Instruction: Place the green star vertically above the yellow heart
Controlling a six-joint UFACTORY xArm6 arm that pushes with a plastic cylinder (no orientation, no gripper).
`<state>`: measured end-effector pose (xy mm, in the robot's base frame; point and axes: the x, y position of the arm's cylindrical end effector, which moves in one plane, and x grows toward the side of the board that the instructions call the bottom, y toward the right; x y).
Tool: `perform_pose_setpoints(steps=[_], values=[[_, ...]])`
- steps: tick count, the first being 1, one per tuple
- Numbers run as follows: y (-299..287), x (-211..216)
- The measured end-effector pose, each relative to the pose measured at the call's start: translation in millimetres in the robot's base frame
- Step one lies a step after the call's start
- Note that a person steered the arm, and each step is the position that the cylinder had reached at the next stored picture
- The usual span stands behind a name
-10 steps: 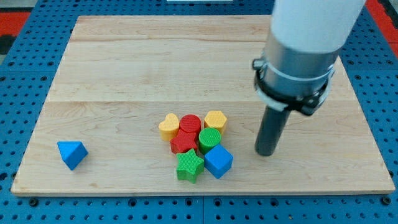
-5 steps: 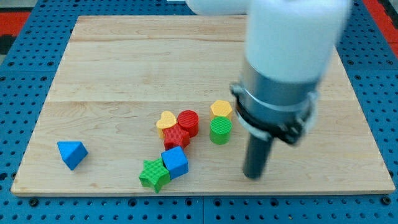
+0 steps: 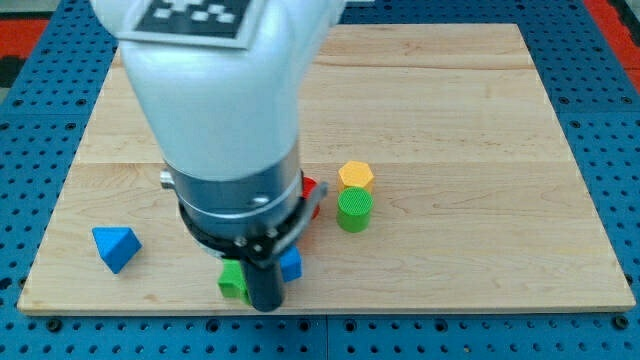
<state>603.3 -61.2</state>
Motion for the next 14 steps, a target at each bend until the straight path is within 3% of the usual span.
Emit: perform_pose_setpoints(steps=[1,3,4,7,8,10,12,14], values=[[-6.9,-48.8],[25.7,-28.3],[-12.2,-27.9],[-25.9,7.5],[-34.4,-43.7],[-102.9,-74.2],[-176.9,-141.4],[-100.7,-208.9]])
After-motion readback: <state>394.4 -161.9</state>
